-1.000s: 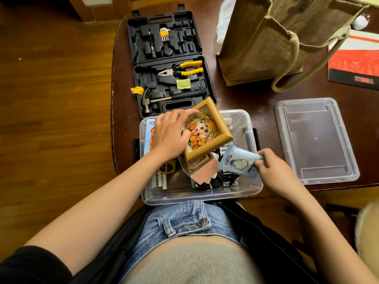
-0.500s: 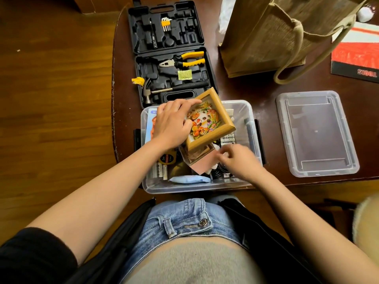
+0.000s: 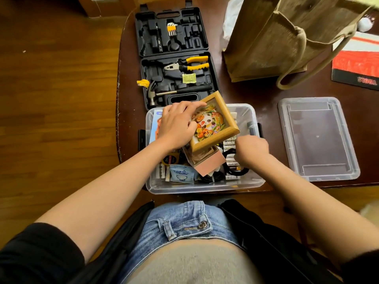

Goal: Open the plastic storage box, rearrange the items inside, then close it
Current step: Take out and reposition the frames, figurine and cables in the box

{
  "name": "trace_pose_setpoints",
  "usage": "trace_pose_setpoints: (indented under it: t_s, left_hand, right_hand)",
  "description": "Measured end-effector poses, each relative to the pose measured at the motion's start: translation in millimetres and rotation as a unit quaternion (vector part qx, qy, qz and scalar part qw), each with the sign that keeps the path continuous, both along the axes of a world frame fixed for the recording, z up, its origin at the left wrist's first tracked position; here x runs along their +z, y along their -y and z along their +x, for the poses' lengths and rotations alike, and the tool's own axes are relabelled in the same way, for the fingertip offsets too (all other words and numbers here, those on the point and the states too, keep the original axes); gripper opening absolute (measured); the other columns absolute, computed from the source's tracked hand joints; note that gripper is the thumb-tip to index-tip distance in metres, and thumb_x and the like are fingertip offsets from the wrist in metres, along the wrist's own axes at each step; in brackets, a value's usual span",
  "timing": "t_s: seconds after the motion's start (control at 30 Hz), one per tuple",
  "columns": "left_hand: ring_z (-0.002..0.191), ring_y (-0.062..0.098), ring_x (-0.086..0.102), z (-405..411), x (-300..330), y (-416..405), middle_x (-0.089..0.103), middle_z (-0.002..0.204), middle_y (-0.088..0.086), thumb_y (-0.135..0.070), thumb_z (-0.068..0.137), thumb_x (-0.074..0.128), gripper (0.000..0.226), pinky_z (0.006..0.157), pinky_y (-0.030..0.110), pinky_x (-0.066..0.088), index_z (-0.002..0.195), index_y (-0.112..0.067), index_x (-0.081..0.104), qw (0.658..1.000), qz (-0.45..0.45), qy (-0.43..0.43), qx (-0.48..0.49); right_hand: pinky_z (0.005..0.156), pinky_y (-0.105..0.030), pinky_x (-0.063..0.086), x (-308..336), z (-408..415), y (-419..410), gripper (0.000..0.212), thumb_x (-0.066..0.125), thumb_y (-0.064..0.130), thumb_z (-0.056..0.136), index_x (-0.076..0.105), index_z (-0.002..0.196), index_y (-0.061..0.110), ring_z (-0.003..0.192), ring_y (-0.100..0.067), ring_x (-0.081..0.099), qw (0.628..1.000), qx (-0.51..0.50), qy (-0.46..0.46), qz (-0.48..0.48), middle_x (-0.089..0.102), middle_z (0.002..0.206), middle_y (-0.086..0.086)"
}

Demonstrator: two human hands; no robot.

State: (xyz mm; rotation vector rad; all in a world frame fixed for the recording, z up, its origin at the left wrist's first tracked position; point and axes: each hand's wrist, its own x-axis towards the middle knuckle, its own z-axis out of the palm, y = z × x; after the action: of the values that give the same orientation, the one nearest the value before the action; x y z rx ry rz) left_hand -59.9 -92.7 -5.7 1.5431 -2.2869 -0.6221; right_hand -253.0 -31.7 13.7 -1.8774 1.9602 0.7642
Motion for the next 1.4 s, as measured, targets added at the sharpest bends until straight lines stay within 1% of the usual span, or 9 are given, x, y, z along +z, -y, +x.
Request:
trace_pose_setpoints:
  t_s: [0.33, 0.47, 0.63, 0.73, 0.83, 0.97, 1.07, 1.27, 1.4]
  left_hand:
    - [0.114, 0.017, 0.045, 0.9, -0.4, -0.1, 0.055, 0.123, -0.006, -0.022, 0.078, 0.038, 0.055, 0.101, 0.035, 0.021, 0.131, -0.035, 0.047, 1.0, -0.003, -0.002, -0.003]
    - [0.114, 0.017, 0.045, 0.5, -0.1, -0.3, 0.055, 0.124, -0.006, -0.023, 0.078, 0.038, 0.056, 0.101, 0.035, 0.021, 0.132, -0.035, 0.046, 1.0, -0.001, 0.001, -0.005]
    - [0.113, 0.018, 0.046, 1.1, 2.0, -0.2, 0.054, 0.124, -0.005, -0.022, 0.077, 0.038, 0.058, 0.1, 0.034, 0.022, 0.133, -0.036, 0.045, 1.0, 0.005, 0.002, -0.007]
    - [0.11, 0.018, 0.045, 2.4, 1.4, -0.3, 0.054, 0.12, -0.004, -0.016, 0.079, 0.044, 0.065, 0.1, 0.034, 0.021, 0.14, -0.04, 0.037, 1.0, 0.001, 0.0, -0.01]
    - [0.107, 0.02, 0.045, 3.5, 1.1, 0.5, 0.054, 0.116, -0.001, -0.011, 0.079, 0.047, 0.077, 0.099, 0.035, 0.022, 0.145, -0.043, 0.024, 1.0, 0.004, 0.002, -0.008]
    - [0.108, 0.019, 0.044, 3.8, 1.2, 1.9, 0.052, 0.117, -0.001, -0.011, 0.08, 0.047, 0.077, 0.1, 0.035, 0.021, 0.146, -0.043, 0.024, 1.0, 0.012, 0.009, -0.018]
    - [0.108, 0.019, 0.044, 3.9, 0.7, 1.0, 0.052, 0.117, -0.001, -0.011, 0.08, 0.047, 0.076, 0.1, 0.035, 0.021, 0.146, -0.041, 0.025, 1.0, 0.015, 0.015, -0.019]
    - [0.107, 0.017, 0.043, 3.4, 2.2, 0.6, 0.051, 0.115, -0.002, -0.012, 0.081, 0.047, 0.075, 0.099, 0.034, 0.021, 0.145, -0.043, 0.025, 0.999, 0.023, 0.017, -0.021]
    - [0.108, 0.017, 0.043, 3.7, 3.1, 1.0, 0.052, 0.116, -0.002, -0.012, 0.081, 0.047, 0.075, 0.1, 0.034, 0.022, 0.146, -0.043, 0.025, 0.999, 0.025, 0.019, -0.023]
  right_hand:
    - [0.061, -0.03, 0.046, 69.7, -20.1, -39.6, 0.021, 0.069, 0.034, 0.08, 0.048, 0.083, 0.035, 0.071, -0.015, 0.056, 0.96, -0.002, 0.28, -0.01, 0.054, 0.069, 0.014]
    - [0.067, -0.029, 0.044, 45.6, 23.2, -49.3, 0.021, 0.064, 0.035, 0.085, 0.05, 0.099, 0.028, 0.085, -0.02, 0.06, 0.951, 0.062, 0.302, -0.041, 0.062, 0.089, 0.005]
    - [0.067, -0.019, 0.036, 26.2, 38.6, -48.3, 0.02, 0.055, 0.029, 0.093, 0.048, 0.108, 0.018, 0.076, -0.007, 0.047, 0.897, -0.038, 0.428, 0.103, 0.047, 0.088, 0.008]
    - [0.05, -0.019, 0.033, 22.7, 16.1, -45.2, 0.009, 0.044, 0.019, 0.099, 0.051, 0.095, 0.015, 0.053, -0.008, 0.039, 0.807, -0.291, 0.506, 0.088, 0.045, 0.069, 0.005]
    - [0.042, -0.016, 0.029, 10.6, 7.6, -40.6, 0.017, 0.034, 0.002, 0.099, 0.048, 0.105, 0.007, 0.05, -0.01, 0.034, 0.577, -0.575, 0.58, 0.015, 0.041, 0.063, -0.002]
    - [0.042, -0.012, 0.023, -16.8, 8.3, -21.9, 0.04, 0.024, -0.012, 0.092, 0.046, 0.126, -0.006, 0.055, -0.009, 0.032, 0.421, -0.713, 0.56, -0.033, 0.043, 0.071, -0.007]
    - [0.048, -0.015, 0.034, -32.9, 14.6, -2.1, 0.027, 0.025, -0.006, 0.097, 0.051, 0.09, -0.002, 0.059, -0.011, 0.042, 0.322, -0.766, 0.554, -0.05, 0.048, 0.075, -0.007]
    - [0.098, -0.034, 0.047, -51.4, 19.9, 20.1, 0.02, 0.037, -0.004, 0.096, 0.052, 0.083, -0.005, 0.091, -0.024, 0.056, 0.26, -0.798, 0.527, -0.132, 0.056, 0.111, -0.027]
    - [0.104, -0.032, 0.042, -56.7, 22.3, 22.0, 0.033, 0.034, 0.002, 0.098, 0.051, 0.125, -0.007, 0.107, -0.024, 0.059, 0.239, -0.797, 0.535, -0.149, 0.062, 0.106, -0.02]
